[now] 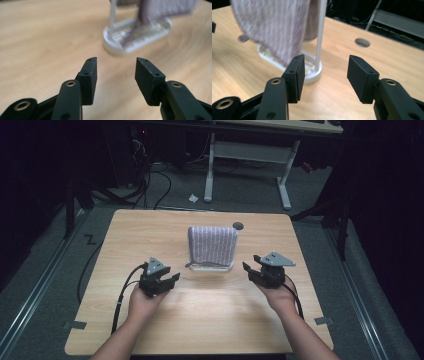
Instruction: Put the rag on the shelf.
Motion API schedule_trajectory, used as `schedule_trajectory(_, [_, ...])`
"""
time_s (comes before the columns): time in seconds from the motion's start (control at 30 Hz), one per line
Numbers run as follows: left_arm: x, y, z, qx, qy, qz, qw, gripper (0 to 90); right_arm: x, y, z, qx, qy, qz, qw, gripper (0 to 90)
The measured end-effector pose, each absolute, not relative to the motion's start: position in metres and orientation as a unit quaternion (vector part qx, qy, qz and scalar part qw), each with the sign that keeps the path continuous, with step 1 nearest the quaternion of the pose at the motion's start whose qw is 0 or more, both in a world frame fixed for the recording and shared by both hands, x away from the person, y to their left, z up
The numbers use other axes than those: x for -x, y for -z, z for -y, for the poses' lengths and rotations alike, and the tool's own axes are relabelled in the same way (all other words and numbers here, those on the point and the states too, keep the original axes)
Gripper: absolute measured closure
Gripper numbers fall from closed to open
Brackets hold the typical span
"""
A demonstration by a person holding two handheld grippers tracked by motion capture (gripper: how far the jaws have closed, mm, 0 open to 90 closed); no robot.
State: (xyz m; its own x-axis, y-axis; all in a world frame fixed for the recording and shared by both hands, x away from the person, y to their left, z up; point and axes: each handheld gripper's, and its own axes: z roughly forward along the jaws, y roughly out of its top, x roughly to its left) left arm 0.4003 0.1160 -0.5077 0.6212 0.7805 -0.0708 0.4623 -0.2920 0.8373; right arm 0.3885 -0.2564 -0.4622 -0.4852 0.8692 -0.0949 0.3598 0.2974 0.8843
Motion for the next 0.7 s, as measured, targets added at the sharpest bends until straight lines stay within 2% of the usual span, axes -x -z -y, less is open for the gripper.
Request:
schedule_trajectory(0.23, [-0.367,0.522,-0.117,-0.790,-0.148,-0.393,0.447,49.8,-0.365,0.493,0.254,-0.421,-0.419,-0.760,0.264,40.8])
schedule_trajectory(0.27, [-0.344,0.532,-0.122,-0.786,-0.126,-0.395,0.459,48.0,-0.358,0.498,0.254,-0.423,-0.415,-0.762,0.260,39.9])
schedule_trajectory(0.33, [-0.330,0.538,-0.126,-0.783,-0.128,-0.397,0.462,51.8,-0.337,0.509,0.256,-0.432,-0.407,-0.762,0.260,37.9])
schedule_trajectory(0.37, [-0.314,0.535,-0.126,-0.801,-0.136,-0.390,0.433,49.9,-0.321,0.518,0.261,-0.436,-0.425,-0.746,0.269,42.2])
schedule_trajectory(0.4, [-0.307,0.531,-0.128,-0.799,-0.157,-0.378,0.440,47.7,-0.308,0.528,0.265,-0.435,-0.426,-0.744,0.275,45.6])
schedule_trajectory(0.43, [-0.303,0.529,-0.130,-0.796,-0.167,-0.376,0.445,47.2,-0.305,0.530,0.264,-0.425,-0.404,-0.769,0.256,38.3])
schedule_trajectory(0.5, [-0.303,0.530,-0.132,-0.794,-0.156,-0.384,0.444,46.1,-0.298,0.529,0.263,-0.398,-0.384,-0.779,0.295,44.3])
schedule_trajectory(0.6, [-0.308,0.532,-0.130,-0.795,-0.149,-0.388,0.442,44.4,-0.303,0.524,0.267,-0.429,-0.413,-0.758,0.265,41.1])
schedule_trajectory(0.7, [-0.311,0.534,-0.128,-0.795,-0.141,-0.390,0.443,41.9,-0.305,0.524,0.264,-0.420,-0.415,-0.761,0.269,40.3])
